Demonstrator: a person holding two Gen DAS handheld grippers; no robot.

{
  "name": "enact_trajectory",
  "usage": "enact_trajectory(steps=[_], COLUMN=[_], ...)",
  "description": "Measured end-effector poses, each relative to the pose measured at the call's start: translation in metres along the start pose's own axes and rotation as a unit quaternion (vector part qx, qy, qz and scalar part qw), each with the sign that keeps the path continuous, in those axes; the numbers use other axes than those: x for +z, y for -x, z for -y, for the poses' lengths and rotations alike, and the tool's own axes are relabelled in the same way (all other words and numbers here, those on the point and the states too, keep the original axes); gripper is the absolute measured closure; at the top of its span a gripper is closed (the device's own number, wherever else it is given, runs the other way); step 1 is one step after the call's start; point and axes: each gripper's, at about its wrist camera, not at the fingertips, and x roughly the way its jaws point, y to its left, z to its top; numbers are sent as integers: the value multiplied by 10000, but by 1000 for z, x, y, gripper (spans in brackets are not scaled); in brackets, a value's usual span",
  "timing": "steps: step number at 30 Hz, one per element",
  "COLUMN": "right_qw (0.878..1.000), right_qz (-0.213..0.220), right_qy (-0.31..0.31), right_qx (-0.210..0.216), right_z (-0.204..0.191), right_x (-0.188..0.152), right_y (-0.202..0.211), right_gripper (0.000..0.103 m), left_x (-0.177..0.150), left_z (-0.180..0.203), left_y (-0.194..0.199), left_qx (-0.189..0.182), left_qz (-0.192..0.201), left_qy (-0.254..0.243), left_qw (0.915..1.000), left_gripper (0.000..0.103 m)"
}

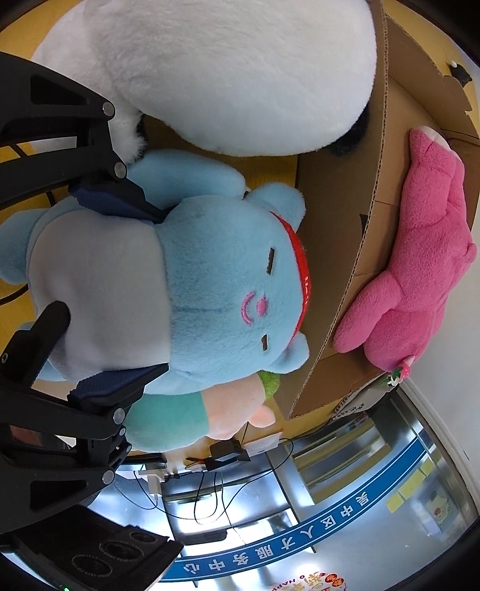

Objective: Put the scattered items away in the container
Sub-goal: 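Close both tools on the sides of the blue cat plush, then lift the blue cat plush with both tools and carry it over the box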

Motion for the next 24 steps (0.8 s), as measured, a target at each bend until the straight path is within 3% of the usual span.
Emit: enact_trajectory(steps=[4,5,6,9,11,13,14,15,24], right_qw=[9996,9992,9991,9971,9978,9991,9991,9989,9980], right_qz=[170,244,286,288,250,247,211,179,-272], right_qy=[198,258,311,678,586,336,239,177,-300], right_qx=[-143,-155,-94,-178,-183,80,275,392,479], right_z=[-12,-16,-18,-28,-27,-18,-14,-10,9], right_x=[-1,-1,0,2,2,2,0,-2,-32], right_y=[19,25,28,25,20,20,21,23,12], right_gripper=[38,48,71,66,63,48,34,27,20], left_x=[-3,-5,-6,-9,-8,-8,-8,-8,-1], left_z=[5,6,6,9,5,4,4,5,-6], left_y=[5,5,5,4,2,1,1,0,-1], left_qx=[107,74,54,177,92,33,25,37,-149], left_qz=[12,-18,-44,-58,-83,-94,-101,-111,-139], left_qy=[-34,-33,-37,-123,-106,-163,-215,-236,-6], left_qw=[9999,10000,10000,9998,9999,9998,9997,9997,9998], left_gripper=[32,34,35,35,34,32,30,27,20])
